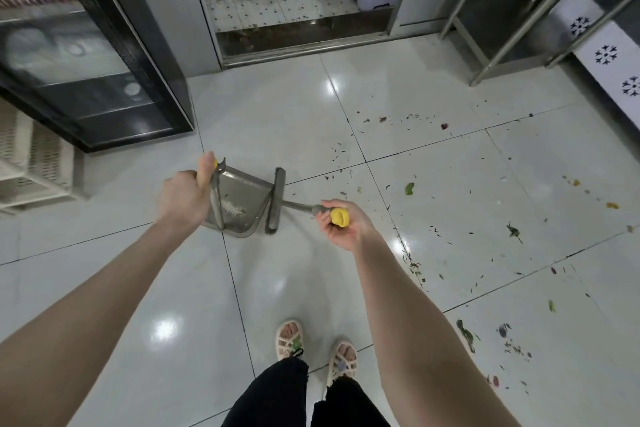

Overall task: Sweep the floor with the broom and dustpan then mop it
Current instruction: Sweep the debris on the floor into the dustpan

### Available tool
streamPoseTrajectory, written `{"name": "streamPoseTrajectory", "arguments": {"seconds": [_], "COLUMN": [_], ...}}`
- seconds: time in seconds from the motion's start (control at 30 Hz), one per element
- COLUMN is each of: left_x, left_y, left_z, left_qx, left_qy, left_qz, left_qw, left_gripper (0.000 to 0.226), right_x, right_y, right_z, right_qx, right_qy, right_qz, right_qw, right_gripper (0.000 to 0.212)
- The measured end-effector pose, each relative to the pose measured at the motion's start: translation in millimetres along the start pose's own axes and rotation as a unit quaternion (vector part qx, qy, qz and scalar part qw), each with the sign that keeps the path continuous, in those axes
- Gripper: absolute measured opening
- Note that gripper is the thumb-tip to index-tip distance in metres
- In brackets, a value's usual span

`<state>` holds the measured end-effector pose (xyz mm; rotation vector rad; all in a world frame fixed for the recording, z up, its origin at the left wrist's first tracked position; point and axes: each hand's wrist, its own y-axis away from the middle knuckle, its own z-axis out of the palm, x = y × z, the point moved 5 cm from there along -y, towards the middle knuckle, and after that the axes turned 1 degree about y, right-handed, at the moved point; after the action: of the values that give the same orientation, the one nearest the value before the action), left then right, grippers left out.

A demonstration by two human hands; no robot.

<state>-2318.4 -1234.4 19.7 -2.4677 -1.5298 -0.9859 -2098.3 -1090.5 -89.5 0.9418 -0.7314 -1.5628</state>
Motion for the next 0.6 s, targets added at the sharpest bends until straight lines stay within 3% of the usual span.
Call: {"name": "streamPoseTrajectory", "arguments": {"seconds": [0.37,0.47,0.6], "left_x": [-18,-20,-19], "left_y": [-22,-24,-24], "left_z": [4,8,14], "left_qx": [-0.003,-0.001,0.0], "left_qy": [-0.011,-0.003,0.014], "left_qz": [-0.012,-0.027,-0.039], "left_qw": [1.0,1.0,0.999], "left_gripper": [0.085,0.086,0.086], "right_x": [-32,-30,-29], "right_y": [-20,-22,-33], "right_z": [1,2,-9], "right_qx": [0.1,0.083,0.081], "right_qy": [0.243,0.242,0.146], "right_qz": [0.002,0.022,0.027], "right_qw": [0.965,0.966,0.986], "right_gripper": [0.006,0.01,0.011]}}
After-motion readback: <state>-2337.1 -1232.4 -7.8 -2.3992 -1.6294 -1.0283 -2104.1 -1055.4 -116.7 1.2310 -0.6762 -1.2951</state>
